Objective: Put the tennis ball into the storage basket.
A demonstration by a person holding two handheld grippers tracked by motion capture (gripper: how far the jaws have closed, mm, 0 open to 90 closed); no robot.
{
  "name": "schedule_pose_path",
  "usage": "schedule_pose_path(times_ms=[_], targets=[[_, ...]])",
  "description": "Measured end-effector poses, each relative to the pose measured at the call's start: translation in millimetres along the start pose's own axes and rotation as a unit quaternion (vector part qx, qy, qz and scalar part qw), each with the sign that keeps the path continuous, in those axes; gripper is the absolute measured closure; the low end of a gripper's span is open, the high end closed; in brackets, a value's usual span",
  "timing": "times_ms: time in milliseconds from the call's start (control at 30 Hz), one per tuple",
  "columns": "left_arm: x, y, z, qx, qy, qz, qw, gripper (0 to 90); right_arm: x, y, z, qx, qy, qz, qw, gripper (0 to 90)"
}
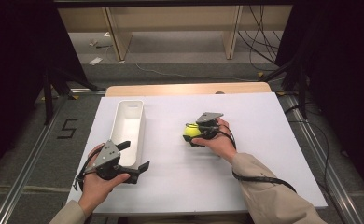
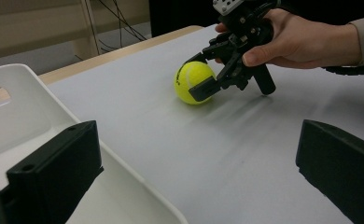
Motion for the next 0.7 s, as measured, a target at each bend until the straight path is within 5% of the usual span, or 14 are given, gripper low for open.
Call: schedule_pose_path(times_ms=[700], targets=[[0.0,0.2,0.0,0.001,0.000,0.001,1.0000,0.0,1.2,1.1,3.2,-0.002,-0.008,0.001,1.0000,25.7]])
Point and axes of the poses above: each handheld gripper's, and its own axes: x roughly forward along the jaws, z roughly out of its underside, y roughly to its right, the point moved 7 cm from there along x, roughly forward along the jaws, and after that the axes turned 11 degrees about x, right-handed, at the moved point
